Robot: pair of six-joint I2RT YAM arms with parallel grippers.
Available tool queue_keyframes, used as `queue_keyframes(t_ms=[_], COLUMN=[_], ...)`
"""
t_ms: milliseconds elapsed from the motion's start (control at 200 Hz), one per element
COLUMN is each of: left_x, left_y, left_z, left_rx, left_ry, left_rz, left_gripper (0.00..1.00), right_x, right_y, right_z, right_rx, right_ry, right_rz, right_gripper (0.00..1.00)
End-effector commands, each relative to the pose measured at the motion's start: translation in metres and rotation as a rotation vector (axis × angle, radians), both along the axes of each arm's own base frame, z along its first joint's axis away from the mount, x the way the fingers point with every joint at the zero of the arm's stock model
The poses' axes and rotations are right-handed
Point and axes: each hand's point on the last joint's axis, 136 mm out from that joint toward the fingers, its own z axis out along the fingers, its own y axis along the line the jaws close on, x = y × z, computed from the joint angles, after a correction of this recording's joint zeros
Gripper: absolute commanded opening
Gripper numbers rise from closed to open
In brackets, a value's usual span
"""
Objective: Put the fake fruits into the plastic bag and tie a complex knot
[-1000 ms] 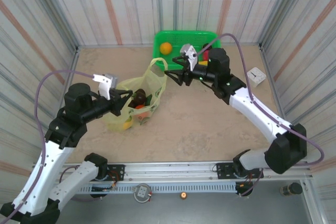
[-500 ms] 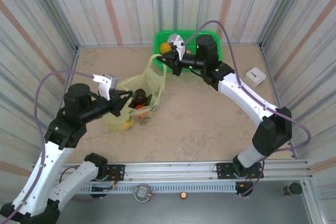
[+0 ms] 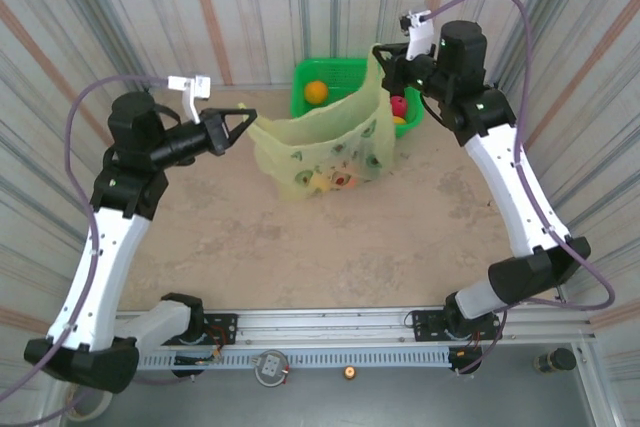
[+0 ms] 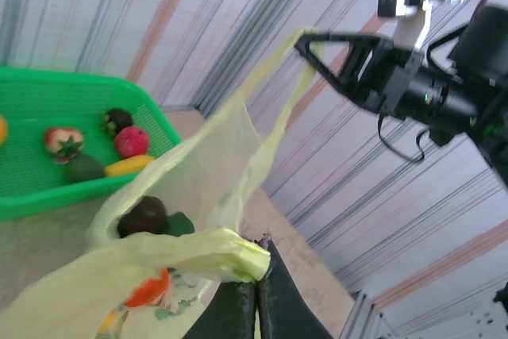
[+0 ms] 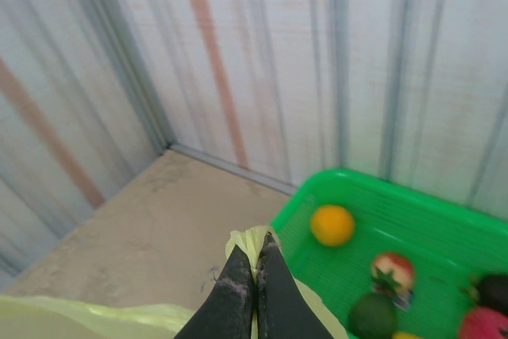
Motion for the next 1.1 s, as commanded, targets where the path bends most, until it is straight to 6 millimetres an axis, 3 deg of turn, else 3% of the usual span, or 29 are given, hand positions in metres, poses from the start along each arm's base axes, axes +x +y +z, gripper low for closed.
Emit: queue_keyframes(t_ms=[0, 200, 356, 446, 741, 1097], left_x=[0.010, 0.015, 0.018, 0.014, -0.007, -0.017], left_y=[-0.016, -0.057, -0.062, -0.060, -0.055, -0.065], left_z=[0.031, 0.001, -0.020, -0.013, 0.028, 0.015], left_rx=[-0.104, -0.081, -0.085, -0.088, -0.102, -0.069], left_ry=[-0.031, 0.035, 0.077, 0.065, -0.004, 0.009], left_rz=[-0.106, -0.209, -0.196, -0.187, -0.173, -0.182], left_gripper=[0.00, 0.00, 0.00, 0.00, 0.00, 0.00], right_x=[-0.009, -0.030, -0.036, -0.036, -0.048, -0.046], right_y=[-0.044, -0.072, -0.076, -0.079, -0.085, -0.084], right_z=[-0.008, -0.027, -0.049, -0.049, -0.010, -0.021], right_rx=[0.002, 0.008, 0.028, 0.025, 0.059, 0.051], right_ry=[0.055, 0.087, 0.140, 0.151, 0.104, 0.123], right_rz=[-0.195, -0.292, -0.300, -0.314, -0.317, -0.319], right_gripper=[0.00, 0.00, 0.00, 0.00, 0.00, 0.00])
